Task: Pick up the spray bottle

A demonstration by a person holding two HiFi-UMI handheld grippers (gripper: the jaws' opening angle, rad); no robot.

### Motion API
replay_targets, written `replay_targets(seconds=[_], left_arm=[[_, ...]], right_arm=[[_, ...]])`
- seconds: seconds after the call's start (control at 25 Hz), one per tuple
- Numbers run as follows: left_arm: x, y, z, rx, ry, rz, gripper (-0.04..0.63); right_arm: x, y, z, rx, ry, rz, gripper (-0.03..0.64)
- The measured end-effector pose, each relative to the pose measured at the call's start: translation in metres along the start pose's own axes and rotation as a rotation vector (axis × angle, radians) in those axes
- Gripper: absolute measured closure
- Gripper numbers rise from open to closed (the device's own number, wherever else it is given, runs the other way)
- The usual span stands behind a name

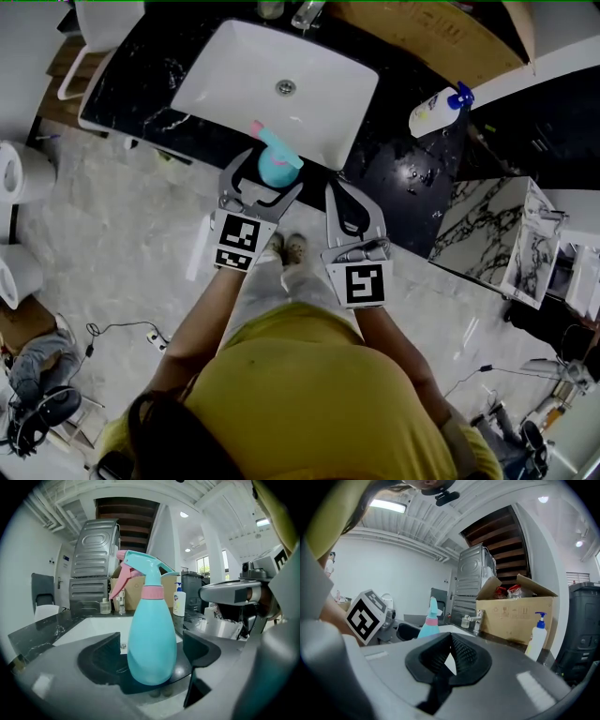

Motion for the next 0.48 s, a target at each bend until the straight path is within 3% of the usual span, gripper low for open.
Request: replay_targets(seconds=[0.48], left_arm=[[-0.026, 0.005, -0.002, -0.03, 0.044, -0.036, 0.196]], right_arm=[[-0.003, 0.004, 0.01, -0.009, 0.032, -0.009, 0.617]])
Point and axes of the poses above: the fingertips, and each gripper's own axes: x backward along the fingers, z to its right, y out of its underside, the point moved 2 cm from there along x, backward along the fingers, and after that the axes turned 8 degrees about y, right-handed, at the moved point
